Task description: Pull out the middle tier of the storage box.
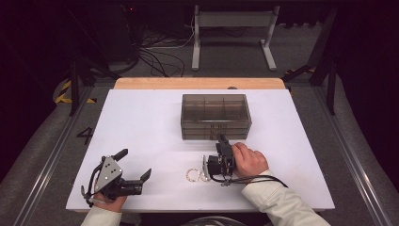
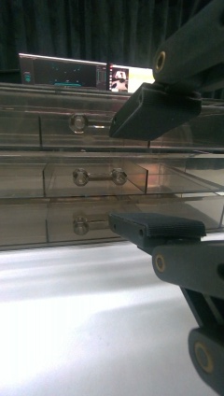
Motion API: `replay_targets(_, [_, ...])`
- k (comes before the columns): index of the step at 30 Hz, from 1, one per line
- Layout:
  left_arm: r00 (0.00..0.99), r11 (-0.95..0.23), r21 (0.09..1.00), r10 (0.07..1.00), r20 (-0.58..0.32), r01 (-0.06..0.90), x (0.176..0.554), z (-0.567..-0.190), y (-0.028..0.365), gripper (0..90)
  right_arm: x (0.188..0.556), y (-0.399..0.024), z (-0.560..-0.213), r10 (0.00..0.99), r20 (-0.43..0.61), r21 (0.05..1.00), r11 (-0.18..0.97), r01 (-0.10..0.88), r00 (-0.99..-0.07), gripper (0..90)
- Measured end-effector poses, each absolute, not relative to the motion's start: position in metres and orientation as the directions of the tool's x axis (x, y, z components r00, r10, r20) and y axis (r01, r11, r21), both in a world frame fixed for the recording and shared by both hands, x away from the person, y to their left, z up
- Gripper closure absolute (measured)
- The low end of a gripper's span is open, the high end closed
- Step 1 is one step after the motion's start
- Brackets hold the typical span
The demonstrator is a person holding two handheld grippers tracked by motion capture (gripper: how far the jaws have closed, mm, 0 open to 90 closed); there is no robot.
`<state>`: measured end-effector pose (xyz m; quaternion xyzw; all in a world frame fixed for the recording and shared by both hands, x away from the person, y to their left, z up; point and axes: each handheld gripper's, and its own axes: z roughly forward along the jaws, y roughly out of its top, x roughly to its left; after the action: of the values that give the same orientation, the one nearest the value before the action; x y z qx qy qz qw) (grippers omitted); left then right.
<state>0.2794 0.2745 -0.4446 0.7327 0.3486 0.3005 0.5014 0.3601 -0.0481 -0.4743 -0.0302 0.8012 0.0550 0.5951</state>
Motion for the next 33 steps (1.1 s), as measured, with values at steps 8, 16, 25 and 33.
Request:
replay_targets(8, [0.574,-0.256,0.943,0.813,0.093,0.211,0.279,-0.445,0.274,0.5,0.37,-0.047,-0.479,0.004,-0.966,0.032,0.994,-0.101,-0.26,57.1])
replay_targets(16, [0.574,-0.258,0.943,0.814,0.094,0.21,0.279,-0.445,0.274,0.5,0.378,-0.047,-0.484,0.018,-0.967,0.033,0.998,-0.056,-0.253,63.1])
replay_targets(25, [0.574,-0.259,0.943,0.813,0.096,0.21,0.28,-0.445,0.274,0.5,0.383,-0.047,-0.485,0.004,-0.969,0.017,0.999,-0.047,-0.247,68.4])
replay_targets(33, [0.575,-0.257,0.943,0.813,0.093,0.212,0.28,-0.445,0.274,0.5,0.385,-0.044,-0.485,0.011,-0.971,0.025,0.998,-0.056,-0.238,74.0])
